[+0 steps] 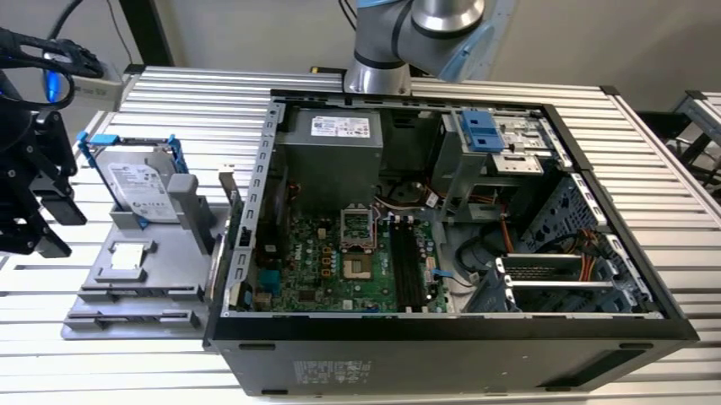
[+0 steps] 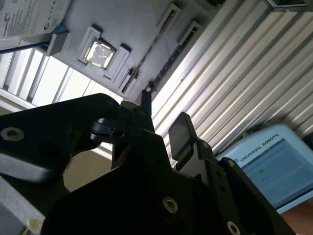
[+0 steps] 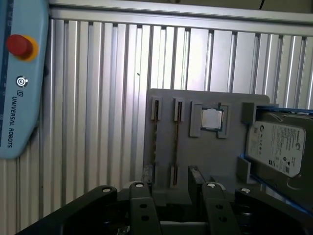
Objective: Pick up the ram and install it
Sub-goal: 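Pick up the ram and move it above insertion slot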
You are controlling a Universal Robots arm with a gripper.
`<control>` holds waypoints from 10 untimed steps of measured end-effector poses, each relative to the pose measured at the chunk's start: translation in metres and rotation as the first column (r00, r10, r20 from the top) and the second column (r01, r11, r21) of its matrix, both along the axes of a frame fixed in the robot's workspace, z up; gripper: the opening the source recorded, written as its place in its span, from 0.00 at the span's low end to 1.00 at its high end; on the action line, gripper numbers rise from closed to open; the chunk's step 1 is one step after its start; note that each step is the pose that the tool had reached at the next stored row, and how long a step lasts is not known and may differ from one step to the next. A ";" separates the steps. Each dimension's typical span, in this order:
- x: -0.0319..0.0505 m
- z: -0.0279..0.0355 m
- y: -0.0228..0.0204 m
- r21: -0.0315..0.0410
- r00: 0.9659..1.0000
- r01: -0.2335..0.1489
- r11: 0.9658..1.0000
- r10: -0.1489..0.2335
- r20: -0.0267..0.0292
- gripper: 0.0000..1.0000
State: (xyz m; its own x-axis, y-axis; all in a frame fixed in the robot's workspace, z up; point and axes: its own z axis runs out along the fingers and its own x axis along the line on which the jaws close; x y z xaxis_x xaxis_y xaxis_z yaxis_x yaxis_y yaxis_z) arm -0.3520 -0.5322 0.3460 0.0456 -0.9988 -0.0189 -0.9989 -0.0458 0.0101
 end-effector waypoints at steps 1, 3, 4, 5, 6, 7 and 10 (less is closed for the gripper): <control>0.0000 -0.0009 0.0000 0.000 1.000 0.000 1.000 0.000 0.000 1.00; 0.0000 -0.0028 0.0000 0.000 1.000 0.000 1.000 0.000 0.000 1.00; 0.0000 -0.0036 0.0000 0.000 1.000 0.000 1.000 0.000 0.000 1.00; 0.0000 -0.0045 0.0000 0.000 1.000 0.000 1.000 0.000 0.000 1.00; 0.0000 -0.0054 0.0000 0.000 1.000 0.000 1.000 0.000 0.000 1.00; 0.0000 -0.0062 0.0000 0.000 1.000 0.000 1.000 0.000 0.000 1.00; 0.0000 -0.0087 0.0000 0.000 1.000 0.000 1.000 0.000 0.000 1.00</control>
